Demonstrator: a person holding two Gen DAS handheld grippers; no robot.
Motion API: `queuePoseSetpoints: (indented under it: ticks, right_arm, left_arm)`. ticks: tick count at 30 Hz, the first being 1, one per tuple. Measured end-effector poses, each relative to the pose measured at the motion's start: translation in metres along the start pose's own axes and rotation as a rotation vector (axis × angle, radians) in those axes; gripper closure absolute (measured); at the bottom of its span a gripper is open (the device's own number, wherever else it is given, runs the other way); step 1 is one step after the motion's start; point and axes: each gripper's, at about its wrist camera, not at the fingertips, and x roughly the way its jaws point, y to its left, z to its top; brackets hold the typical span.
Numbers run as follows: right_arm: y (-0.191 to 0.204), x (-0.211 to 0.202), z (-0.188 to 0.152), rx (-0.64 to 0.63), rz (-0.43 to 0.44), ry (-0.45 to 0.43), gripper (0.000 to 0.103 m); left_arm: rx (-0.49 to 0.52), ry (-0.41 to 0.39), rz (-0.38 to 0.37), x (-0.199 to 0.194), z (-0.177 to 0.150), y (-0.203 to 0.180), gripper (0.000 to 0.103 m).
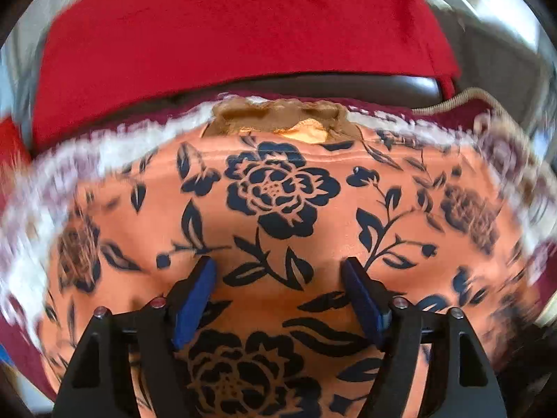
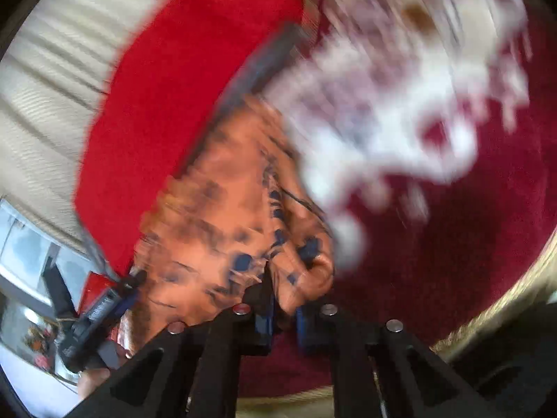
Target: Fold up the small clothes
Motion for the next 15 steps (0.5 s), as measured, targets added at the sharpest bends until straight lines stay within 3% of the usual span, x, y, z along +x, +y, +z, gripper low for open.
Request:
queuePoseSetpoints:
  ticks: [1, 2, 4, 5, 10, 15]
  right_arm:
    - [-0.014, -0.003, 0.0, 0.063, 0.085, -0.011, 0.085]
    - [-0.016, -0.007, 0.0, 0.072, 0.104, -0.008, 0.077]
    - [-0.016, -0.028, 0.004, 0.043, 0.085, -0.033, 0.054]
    - [-0.016, -0.034, 0.006, 0.037, 0.083, -0.046, 0.034]
    - [0.005, -0.037, 0.054, -0.06, 0.154, -0.025, 0.031]
    - [0.038, 0.041, 0.117, -0.155, 0.126, 0.133, 0.031]
  left_arm:
    - [0.016, -0.008, 0.011, -0.002, -0.001, -0.003, 0.025]
    - [0.008, -0.006, 0.009, -0.002, -0.002, -0.002, 0.025]
    - [-0.015, -0.002, -0.005, -0.002, -0.001, 0.002, 0.023]
    - [-0.017, -0.002, -0.007, -0.002, -0.001, 0.002, 0.022]
    - [-0.024, -0.005, -0.013, 0.0, 0.001, 0.001, 0.022]
    - [-0.034, 0.01, -0.031, 0.003, 0.004, 0.004, 0.021]
